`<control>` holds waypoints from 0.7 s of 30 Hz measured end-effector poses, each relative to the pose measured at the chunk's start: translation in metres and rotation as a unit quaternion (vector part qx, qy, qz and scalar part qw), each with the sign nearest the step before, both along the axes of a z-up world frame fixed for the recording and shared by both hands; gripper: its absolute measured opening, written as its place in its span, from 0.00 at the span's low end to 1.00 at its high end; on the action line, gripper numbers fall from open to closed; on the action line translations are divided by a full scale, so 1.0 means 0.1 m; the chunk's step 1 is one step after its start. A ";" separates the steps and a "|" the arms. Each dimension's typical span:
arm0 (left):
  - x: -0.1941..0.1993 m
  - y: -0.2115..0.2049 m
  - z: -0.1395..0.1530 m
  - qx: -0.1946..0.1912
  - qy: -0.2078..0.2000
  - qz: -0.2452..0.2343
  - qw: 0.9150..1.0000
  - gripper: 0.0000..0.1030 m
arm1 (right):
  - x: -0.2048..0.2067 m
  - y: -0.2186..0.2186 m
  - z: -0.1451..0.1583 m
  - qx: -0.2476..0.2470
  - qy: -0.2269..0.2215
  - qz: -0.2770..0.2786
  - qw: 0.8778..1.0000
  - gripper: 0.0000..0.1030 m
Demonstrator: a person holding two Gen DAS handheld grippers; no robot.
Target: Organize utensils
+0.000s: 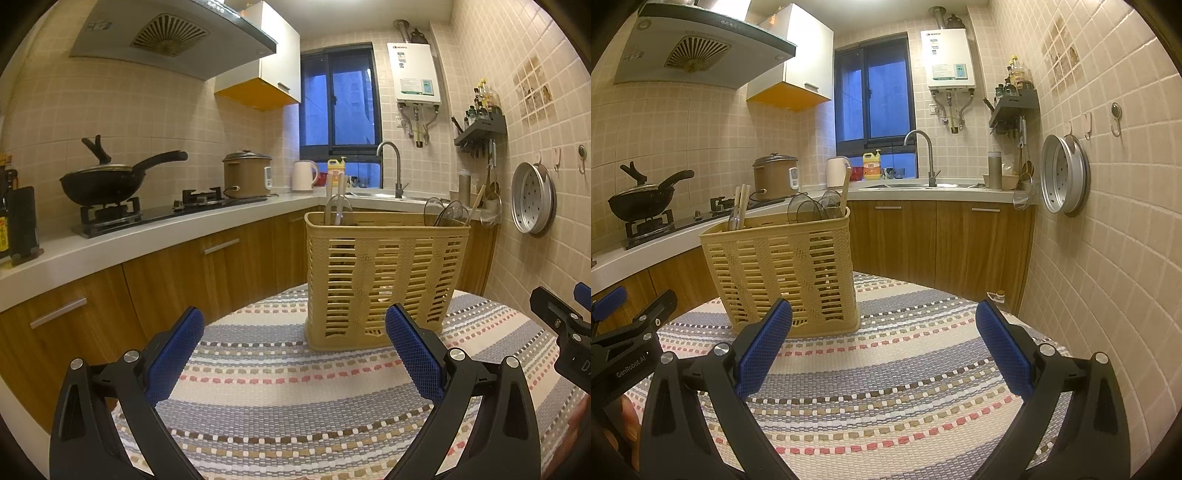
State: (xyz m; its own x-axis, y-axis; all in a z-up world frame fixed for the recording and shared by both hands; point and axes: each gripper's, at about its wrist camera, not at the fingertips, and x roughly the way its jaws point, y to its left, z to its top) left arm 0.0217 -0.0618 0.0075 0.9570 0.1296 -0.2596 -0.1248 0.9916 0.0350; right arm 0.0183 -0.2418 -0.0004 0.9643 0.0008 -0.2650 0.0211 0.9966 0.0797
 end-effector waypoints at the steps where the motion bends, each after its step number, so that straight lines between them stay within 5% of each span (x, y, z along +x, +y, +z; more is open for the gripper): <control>1: 0.00 0.00 0.00 0.000 0.000 0.000 1.000 0.93 | 0.00 0.00 0.00 0.000 0.000 0.000 1.000 0.92; 21: -0.02 -0.03 0.01 0.001 -0.007 -0.010 1.000 0.93 | 0.00 0.02 -0.01 -0.001 0.001 0.001 1.000 0.92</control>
State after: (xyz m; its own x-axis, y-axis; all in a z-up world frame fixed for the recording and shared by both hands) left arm 0.0195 -0.0647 0.0089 0.9630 0.1111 -0.2455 -0.1054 0.9938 0.0362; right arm 0.0182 -0.2403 -0.0019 0.9636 0.0030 -0.2673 0.0183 0.9969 0.0770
